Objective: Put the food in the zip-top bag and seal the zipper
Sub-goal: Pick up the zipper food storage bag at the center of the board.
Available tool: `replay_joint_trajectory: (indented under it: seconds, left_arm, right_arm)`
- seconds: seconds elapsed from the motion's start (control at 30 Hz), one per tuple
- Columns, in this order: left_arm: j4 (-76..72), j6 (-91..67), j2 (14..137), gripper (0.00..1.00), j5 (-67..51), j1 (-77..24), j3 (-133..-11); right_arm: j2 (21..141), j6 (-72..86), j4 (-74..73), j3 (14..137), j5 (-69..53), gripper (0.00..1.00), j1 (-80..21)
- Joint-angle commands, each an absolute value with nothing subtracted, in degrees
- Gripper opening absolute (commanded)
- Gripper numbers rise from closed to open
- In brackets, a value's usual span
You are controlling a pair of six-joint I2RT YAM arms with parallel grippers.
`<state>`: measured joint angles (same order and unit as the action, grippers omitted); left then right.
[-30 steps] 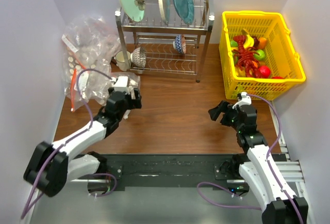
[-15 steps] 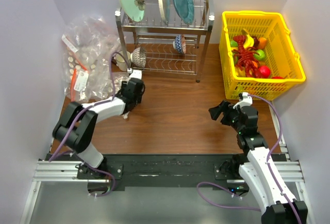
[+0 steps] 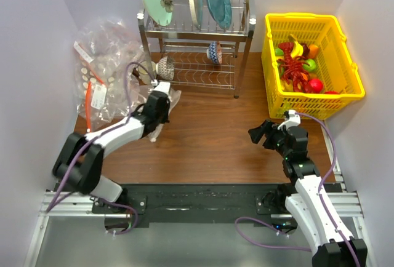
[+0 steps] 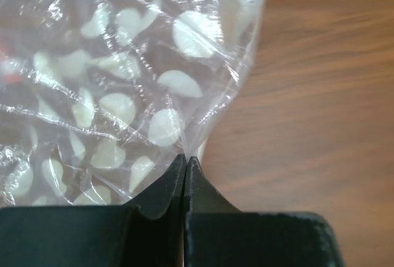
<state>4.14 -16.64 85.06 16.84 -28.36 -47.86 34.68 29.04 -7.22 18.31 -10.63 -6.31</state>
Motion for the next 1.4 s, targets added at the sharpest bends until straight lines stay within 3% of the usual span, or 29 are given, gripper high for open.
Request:
replay_joint_trajectory:
  seconds: [0.0, 0.2, 0.37, 0.63, 0.83, 1.0, 1.37]
  left_arm:
    - [-6.8, -25.0, 73.5, 0.00, -9.9, -28.9, -42.3]
    - [-16.2, -33.5, 66.4, 0.00, -26.8, -28.9, -37.9]
    - [-24.9, -40.0, 66.4, 0.00, -35.1, -29.1, -35.7]
    - [-32.3, -44.5, 67.5, 0.00, -36.0, -32.5, -34.2]
    - [-33.6, -44.5, 68.9, 0.00, -33.7, -35.6, -35.9]
    - [-32.9, -43.5, 69.0, 0.00, -32.0, -36.7, -37.4]
    - [-31.7, -41.4, 69.7, 0.00, -30.4, -39.0, -38.9]
  right_arm:
    - [38.0, 30.0, -4.9, 20.2, -17.1, 0.88, -6.1]
    - [42.5, 35.2, -2.7, 25.4, -31.3, 0.83, -6.1]
    - [40.8, 40.6, 7.6, 26.5, -42.4, 0.81, -6.2]
    - [40.3, 42.1, 8.4, 29.1, -41.0, 0.64, -8.4]
    - [44.6, 40.2, 6.6, 32.7, -33.8, 0.57, -18.5]
    - [49.0, 39.2, 5.0, 35.5, -29.5, 0.44, -21.8]
    - [51.8, 39.7, 6.8, 35.2, -28.4, 0.40, -23.8]
